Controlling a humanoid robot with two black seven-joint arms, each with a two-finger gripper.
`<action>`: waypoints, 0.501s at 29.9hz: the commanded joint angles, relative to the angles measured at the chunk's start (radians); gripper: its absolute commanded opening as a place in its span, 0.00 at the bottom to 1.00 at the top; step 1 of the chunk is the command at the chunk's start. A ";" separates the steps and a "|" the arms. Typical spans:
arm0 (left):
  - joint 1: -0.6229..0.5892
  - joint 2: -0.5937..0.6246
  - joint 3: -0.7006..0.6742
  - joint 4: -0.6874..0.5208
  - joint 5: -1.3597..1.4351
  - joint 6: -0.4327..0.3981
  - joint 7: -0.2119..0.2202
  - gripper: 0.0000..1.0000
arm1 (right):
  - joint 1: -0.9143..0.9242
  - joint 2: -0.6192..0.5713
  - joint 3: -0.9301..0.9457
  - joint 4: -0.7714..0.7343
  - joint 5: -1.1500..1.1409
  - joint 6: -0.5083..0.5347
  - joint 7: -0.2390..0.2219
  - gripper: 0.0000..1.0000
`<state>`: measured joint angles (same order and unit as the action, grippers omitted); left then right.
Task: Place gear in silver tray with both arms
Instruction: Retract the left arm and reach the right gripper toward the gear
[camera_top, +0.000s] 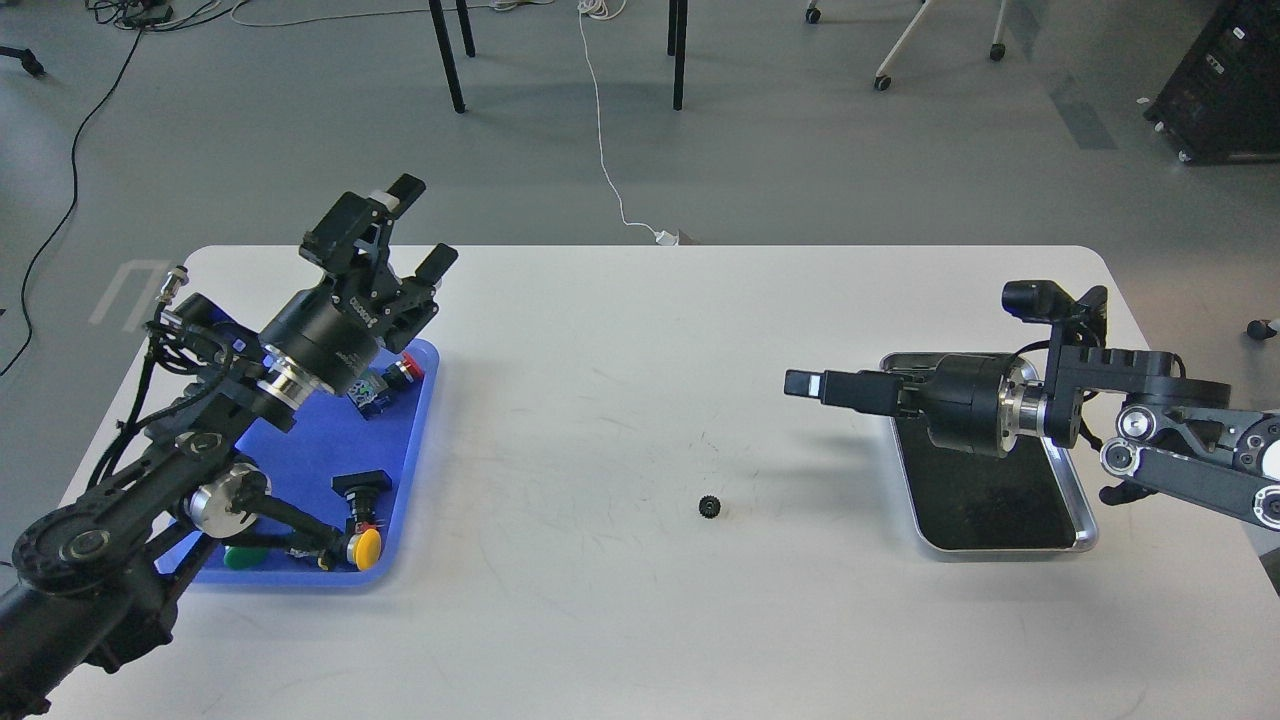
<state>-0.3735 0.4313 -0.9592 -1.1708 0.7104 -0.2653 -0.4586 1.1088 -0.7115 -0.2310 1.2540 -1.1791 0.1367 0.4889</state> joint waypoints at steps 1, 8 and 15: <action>0.027 -0.002 -0.081 -0.001 -0.092 -0.005 0.054 0.98 | 0.135 0.038 -0.163 -0.001 -0.108 0.000 0.000 0.99; 0.034 -0.002 -0.110 -0.001 -0.103 -0.005 0.055 0.98 | 0.289 0.196 -0.344 -0.011 -0.148 -0.003 0.000 0.99; 0.036 -0.002 -0.112 -0.001 -0.101 -0.009 0.057 0.98 | 0.342 0.338 -0.416 -0.059 -0.195 -0.006 0.000 0.98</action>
<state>-0.3378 0.4299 -1.0712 -1.1719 0.6074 -0.2724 -0.4032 1.4234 -0.4333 -0.6004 1.2240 -1.3613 0.1300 0.4886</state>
